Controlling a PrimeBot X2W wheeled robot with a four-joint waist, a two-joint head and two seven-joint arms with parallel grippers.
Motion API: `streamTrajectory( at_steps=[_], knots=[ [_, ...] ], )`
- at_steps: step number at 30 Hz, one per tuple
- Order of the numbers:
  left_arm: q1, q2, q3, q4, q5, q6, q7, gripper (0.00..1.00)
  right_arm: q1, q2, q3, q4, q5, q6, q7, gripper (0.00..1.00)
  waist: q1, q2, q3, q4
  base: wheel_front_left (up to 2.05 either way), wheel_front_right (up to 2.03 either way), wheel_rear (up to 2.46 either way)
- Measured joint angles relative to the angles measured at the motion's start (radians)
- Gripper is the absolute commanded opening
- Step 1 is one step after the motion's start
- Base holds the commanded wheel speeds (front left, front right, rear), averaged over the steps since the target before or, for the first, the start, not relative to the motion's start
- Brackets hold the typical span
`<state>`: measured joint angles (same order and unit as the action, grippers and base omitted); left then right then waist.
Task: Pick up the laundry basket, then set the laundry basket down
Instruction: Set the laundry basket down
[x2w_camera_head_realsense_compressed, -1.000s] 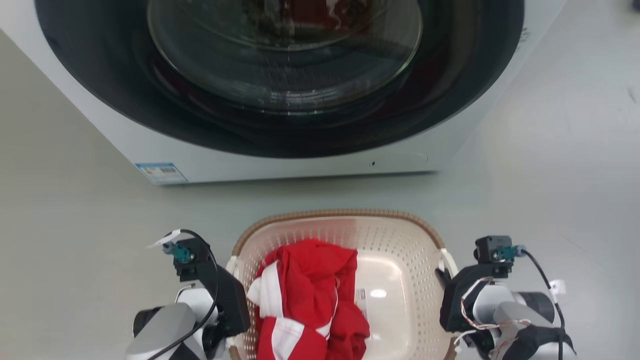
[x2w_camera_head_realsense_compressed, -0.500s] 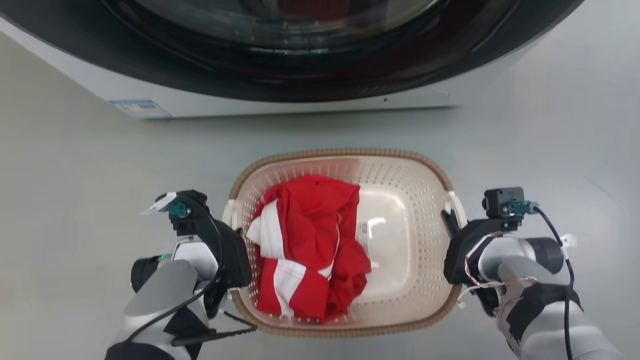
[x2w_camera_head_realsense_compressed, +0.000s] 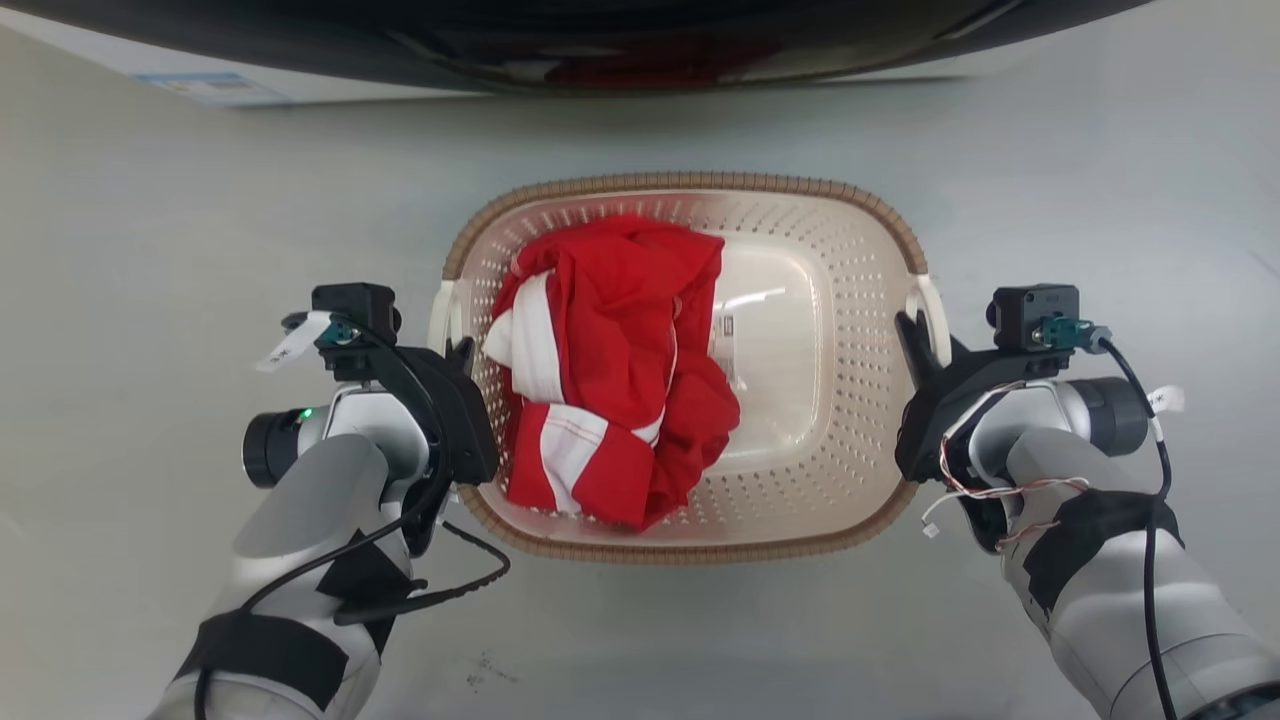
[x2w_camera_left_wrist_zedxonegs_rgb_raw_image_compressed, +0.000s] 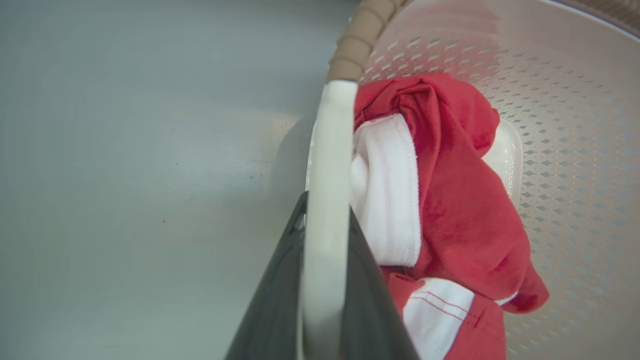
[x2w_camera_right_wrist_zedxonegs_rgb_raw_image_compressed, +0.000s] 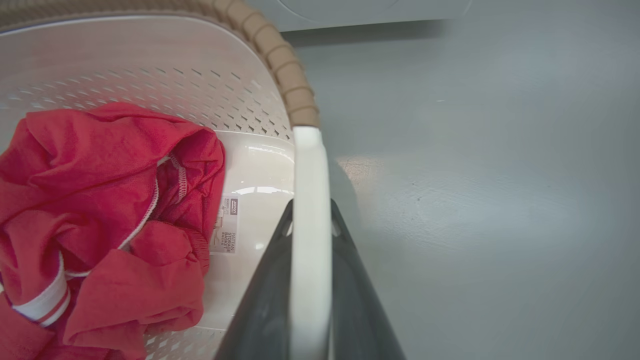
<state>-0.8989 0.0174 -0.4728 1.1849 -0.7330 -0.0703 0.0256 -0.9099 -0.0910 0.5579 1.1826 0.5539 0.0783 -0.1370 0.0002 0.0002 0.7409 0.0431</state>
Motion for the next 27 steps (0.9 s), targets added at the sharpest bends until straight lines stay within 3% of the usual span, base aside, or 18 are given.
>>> streamTrajectory(
  at_steps=[14,27],
  knots=[
    [-0.045,-0.005,0.005,0.011,0.001,0.0,-0.068,0.0,-0.056,-0.008,0.008,0.017,-0.011,0.0,-0.046,0.0,-0.0001,0.0,0.102,0.006,0.0,0.0,0.0],
    [-0.049,-0.011,0.0,0.039,0.001,-0.002,-0.089,0.0,-0.064,-0.007,0.011,0.04,-0.017,0.001,-0.063,0.0,-0.0004,-0.0004,0.124,0.01,0.0,0.0,0.0]
  ],
)
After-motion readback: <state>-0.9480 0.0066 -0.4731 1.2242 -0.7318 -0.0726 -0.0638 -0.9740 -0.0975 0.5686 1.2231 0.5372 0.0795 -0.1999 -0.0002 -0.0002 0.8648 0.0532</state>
